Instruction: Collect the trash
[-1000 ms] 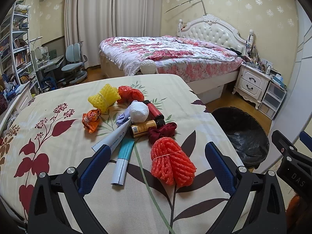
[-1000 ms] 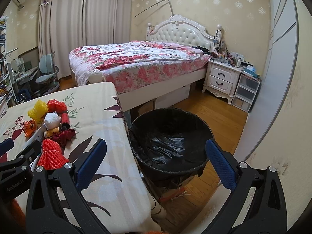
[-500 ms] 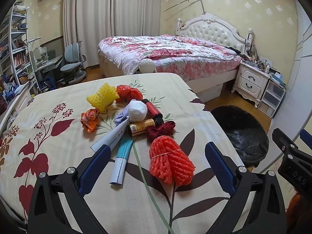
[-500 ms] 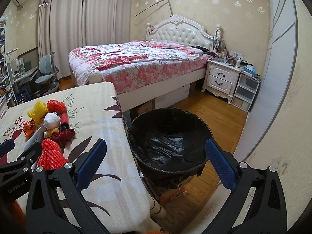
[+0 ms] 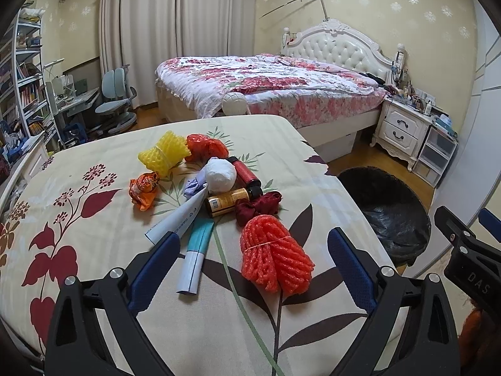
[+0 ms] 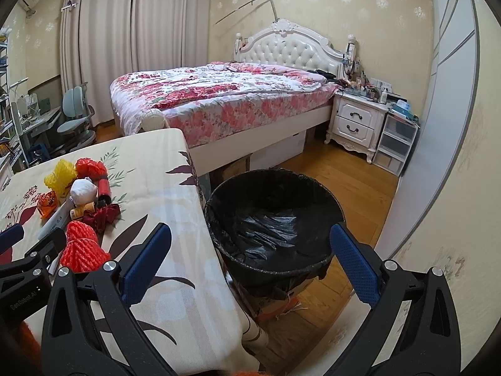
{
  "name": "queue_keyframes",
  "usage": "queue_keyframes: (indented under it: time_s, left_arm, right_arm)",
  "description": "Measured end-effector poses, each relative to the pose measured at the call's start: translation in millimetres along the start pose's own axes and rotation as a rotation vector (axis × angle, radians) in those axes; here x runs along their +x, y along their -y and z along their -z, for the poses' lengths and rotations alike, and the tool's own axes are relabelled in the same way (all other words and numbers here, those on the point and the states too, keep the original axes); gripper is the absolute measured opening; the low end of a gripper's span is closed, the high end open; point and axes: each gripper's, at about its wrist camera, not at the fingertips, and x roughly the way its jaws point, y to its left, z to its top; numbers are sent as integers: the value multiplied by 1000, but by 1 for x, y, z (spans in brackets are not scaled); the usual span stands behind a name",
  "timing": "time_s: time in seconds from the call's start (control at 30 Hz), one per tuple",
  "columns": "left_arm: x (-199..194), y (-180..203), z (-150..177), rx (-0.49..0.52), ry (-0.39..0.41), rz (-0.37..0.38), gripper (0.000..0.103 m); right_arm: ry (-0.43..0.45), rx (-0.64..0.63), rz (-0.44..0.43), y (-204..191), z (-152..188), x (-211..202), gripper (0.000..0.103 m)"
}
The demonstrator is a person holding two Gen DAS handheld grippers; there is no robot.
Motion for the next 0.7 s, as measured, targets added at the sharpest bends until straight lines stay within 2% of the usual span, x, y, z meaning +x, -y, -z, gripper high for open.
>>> queue_keyframes:
  time_s: [0.2,0.3,0.33,0.53,0.7]
  left_arm:
    - [-1,-14,1,-7,-15,-13,84]
    - [-2,-25,0,-15,-21,-22,78]
    - [-2,-29,-1,-19,-25,-24,73]
    - [-6,-65,1,-44,-35,-62,65]
    - [-7,-95,4,-63,-51,-108,64]
  right_arm:
    - [-19,6,-15,-1,1,0,97]
    - [-36,4,-27,-4,-2,1,81]
    - [-46,5,-40,-7,-3,1,80]
    - [-64,-21,-114,-29,-5,0,79]
    - [-85,-60,-209,-60,-3,0,79]
